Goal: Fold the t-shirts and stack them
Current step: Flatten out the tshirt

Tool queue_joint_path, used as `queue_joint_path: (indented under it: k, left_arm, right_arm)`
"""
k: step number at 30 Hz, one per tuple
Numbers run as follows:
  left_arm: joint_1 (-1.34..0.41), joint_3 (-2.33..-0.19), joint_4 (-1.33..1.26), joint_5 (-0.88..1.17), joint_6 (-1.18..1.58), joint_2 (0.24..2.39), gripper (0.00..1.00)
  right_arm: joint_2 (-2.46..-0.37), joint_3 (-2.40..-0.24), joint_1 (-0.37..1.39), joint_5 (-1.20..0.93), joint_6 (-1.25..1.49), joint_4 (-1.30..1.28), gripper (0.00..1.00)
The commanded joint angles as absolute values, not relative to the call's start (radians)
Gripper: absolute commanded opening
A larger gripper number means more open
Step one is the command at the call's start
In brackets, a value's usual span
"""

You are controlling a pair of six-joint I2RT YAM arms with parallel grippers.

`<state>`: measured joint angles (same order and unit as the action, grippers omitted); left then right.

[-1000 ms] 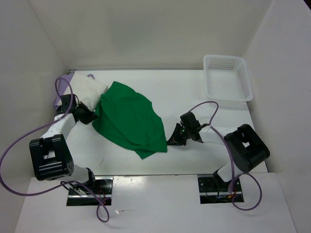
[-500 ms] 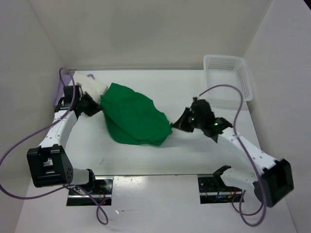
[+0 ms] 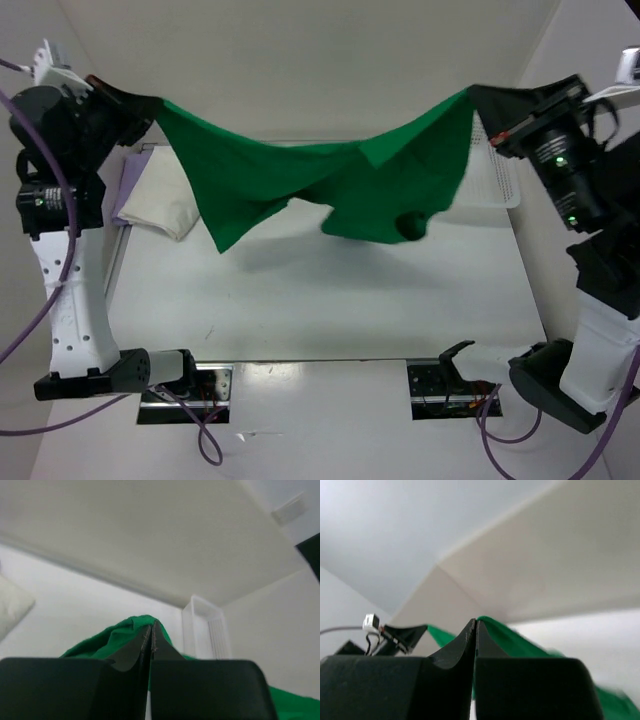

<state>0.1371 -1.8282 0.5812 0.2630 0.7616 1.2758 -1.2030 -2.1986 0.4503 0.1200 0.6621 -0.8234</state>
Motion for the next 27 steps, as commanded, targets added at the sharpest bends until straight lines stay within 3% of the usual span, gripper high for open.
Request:
queue_joint_path:
  k: [1, 5, 10, 14, 16, 20, 24, 27]
  left_arm:
    - [0.143, -2.015, 0.667, 0.204, 0.739, 1.304, 0.00]
    - [0.143, -2.196, 0.701, 0.144, 0.739, 1.347, 0.00]
    - [0.143, -2.023, 0.667, 0.146, 0.721, 1.356, 0.00]
    - [0.143, -1.769, 0.560, 0.155, 0.721, 1.356, 0.00]
    - [0.143, -1.689, 0.514, 0.146, 0.721, 1.400, 0.00]
    - [0.143, -1.661, 0.477, 0.133, 0.721, 1.560, 0.00]
    - [0.143, -1.866, 0.489, 0.133, 0.739, 1.762, 0.00]
    - [0.143, -2.047, 0.489, 0.144, 0.776, 1.813, 0.00]
  right_arm:
    - [-1.290, -2.464, 0.440, 0.200, 0.571, -0.887, 0.00]
    - [-1.380, -2.560, 0.440, 0.150, 0.561, -0.810, 0.00]
    - [-1.439, -2.286, 0.430, 0.158, 0.509, -0.764, 0.00]
    - [-1.479, -2.102, 0.063, -0.258, 0.538, -0.687, 0.00]
    - [-1.544, -2.091, 0.005, -0.334, 0.525, -0.678, 0.00]
    - [-1.736, -2.246, -0.006, -0.363, 0.500, -0.687, 0.00]
    - [-1.955, -2.535, -0.006, -0.373, 0.584, -0.681, 0.00]
    - [-1.988, -2.675, -0.006, -0.359, 0.647, -0.629, 0.00]
